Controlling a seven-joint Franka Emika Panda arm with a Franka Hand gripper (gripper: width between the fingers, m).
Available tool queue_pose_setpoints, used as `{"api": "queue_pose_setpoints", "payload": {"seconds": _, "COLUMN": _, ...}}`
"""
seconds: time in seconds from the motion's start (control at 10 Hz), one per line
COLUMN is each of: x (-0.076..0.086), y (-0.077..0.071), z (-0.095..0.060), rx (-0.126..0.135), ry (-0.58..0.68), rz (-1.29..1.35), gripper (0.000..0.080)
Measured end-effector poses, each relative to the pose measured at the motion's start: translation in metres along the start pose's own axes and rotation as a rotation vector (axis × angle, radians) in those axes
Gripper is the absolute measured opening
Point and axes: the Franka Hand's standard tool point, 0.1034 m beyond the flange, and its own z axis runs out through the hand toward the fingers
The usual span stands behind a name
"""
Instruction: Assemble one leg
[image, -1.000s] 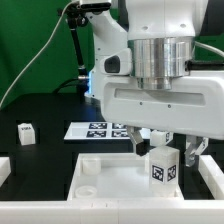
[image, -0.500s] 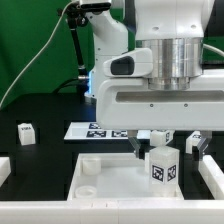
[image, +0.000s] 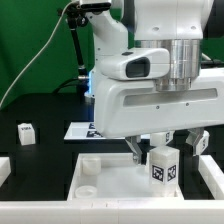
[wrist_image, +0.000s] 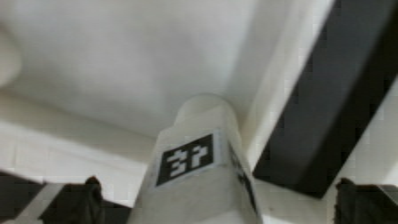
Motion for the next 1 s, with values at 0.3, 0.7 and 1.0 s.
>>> {"api": "queue_pose_setpoints", "payload": {"seconds": 0.3, "x": 0.0032, "y": 0.0022, "z": -0.0018, "rx": -0.012, "ry": 0.007, "rz": -0.217, "gripper": 0.0606}}
{"api": "queue_pose_setpoints", "payload": {"seconds": 0.7, "x": 0.0026, "y": 0.0034, "z": -0.0014, "rx": -0.011, "ry": 0.007, "rz": -0.188, "gripper": 0.0283}}
{"api": "queue_pose_setpoints", "payload": {"seconds": 1.0, "x": 0.0022, "y": 0.0039, "z": -0.0013, "rx": -0.005, "ry": 0.01, "rz": -0.026, "gripper": 0.0284}}
